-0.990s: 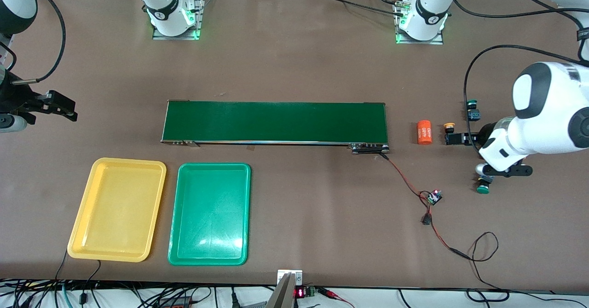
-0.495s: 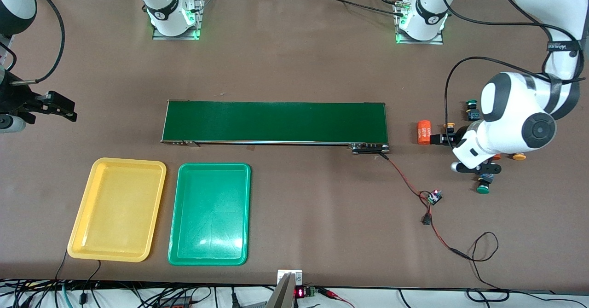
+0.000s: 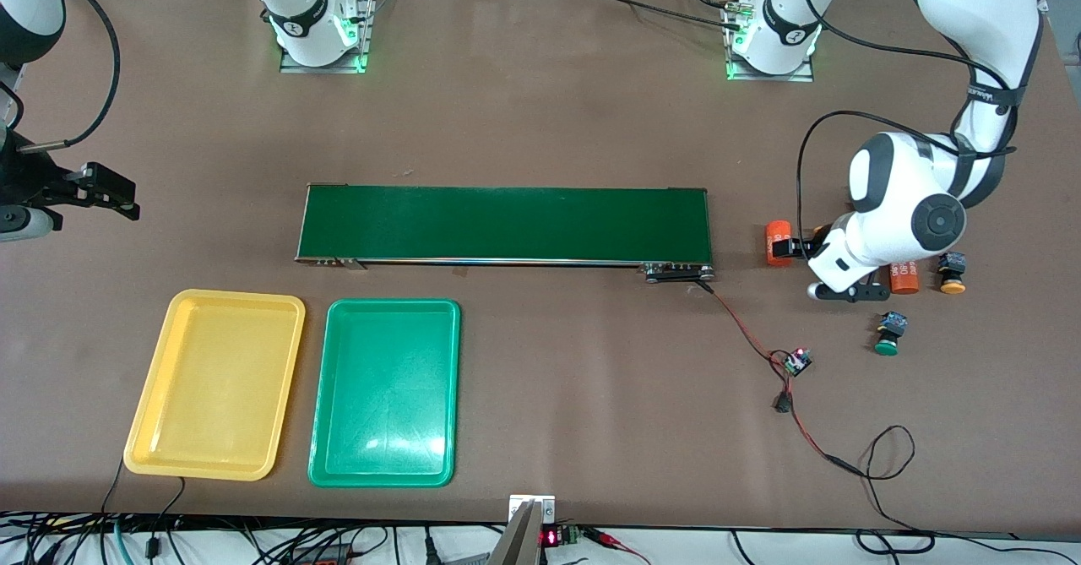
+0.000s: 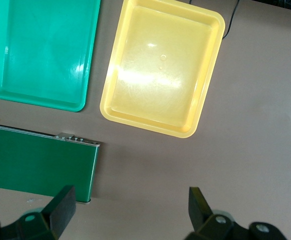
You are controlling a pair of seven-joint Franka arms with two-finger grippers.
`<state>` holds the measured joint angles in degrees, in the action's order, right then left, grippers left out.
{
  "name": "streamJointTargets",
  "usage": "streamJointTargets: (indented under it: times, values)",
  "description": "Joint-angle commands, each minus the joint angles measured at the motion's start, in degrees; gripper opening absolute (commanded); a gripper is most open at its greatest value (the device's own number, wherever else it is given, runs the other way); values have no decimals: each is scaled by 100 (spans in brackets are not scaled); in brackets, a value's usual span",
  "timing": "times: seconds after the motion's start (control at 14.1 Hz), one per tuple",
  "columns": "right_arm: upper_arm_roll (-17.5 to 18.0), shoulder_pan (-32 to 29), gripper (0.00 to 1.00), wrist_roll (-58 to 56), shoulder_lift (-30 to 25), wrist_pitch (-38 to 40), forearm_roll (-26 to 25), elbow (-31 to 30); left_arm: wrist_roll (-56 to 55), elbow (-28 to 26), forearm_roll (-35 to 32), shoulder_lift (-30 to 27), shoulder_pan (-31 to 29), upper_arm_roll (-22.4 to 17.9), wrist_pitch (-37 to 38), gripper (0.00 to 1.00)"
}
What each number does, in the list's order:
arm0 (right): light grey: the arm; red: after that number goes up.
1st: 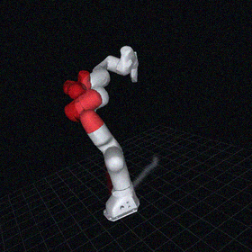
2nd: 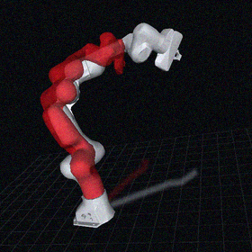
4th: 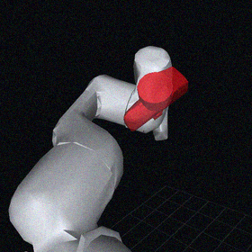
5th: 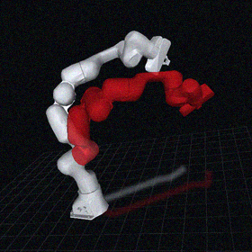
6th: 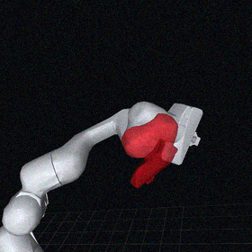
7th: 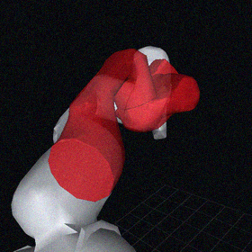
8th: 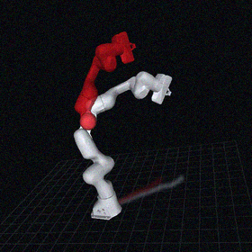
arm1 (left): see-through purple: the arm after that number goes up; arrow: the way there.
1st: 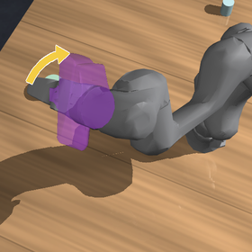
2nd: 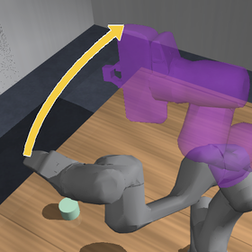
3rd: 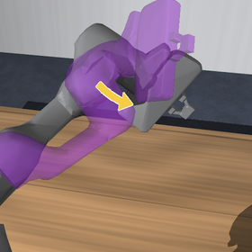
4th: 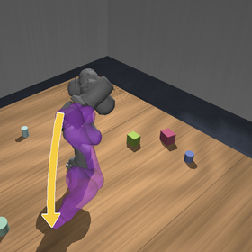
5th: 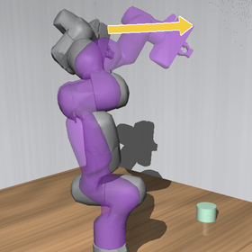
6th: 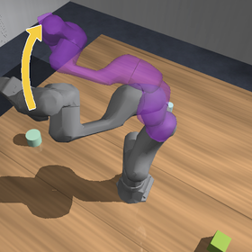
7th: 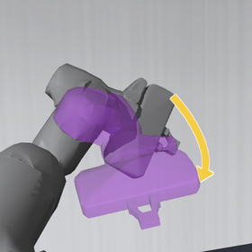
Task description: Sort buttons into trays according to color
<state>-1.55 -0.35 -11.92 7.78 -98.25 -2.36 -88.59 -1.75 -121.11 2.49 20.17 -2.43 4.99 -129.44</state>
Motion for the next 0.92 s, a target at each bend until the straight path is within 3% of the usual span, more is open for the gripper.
streamJointTargets:
  times: [0.0,0.35,0.64,0.71,0.85]
  values:
    - [14,-26,100,-74,-31,61,25,17,96,-869,58,-426,-143,229,-703,100]
    - [23,0,100,-65,-23,61,16,8,375,-1116,58,-67,-205,345,-1328,100]
    - [23,26,100,-65,56,52,25,8,615,-1178,50,22,-381,345,-1356,100]
    - [23,26,100,-65,57,52,25,8,606,-1178,58,22,-381,353,-1356,97]
    - [32,26,100,-65,57,52,25,8,597,-1169,50,31,-373,362,-1356,78]
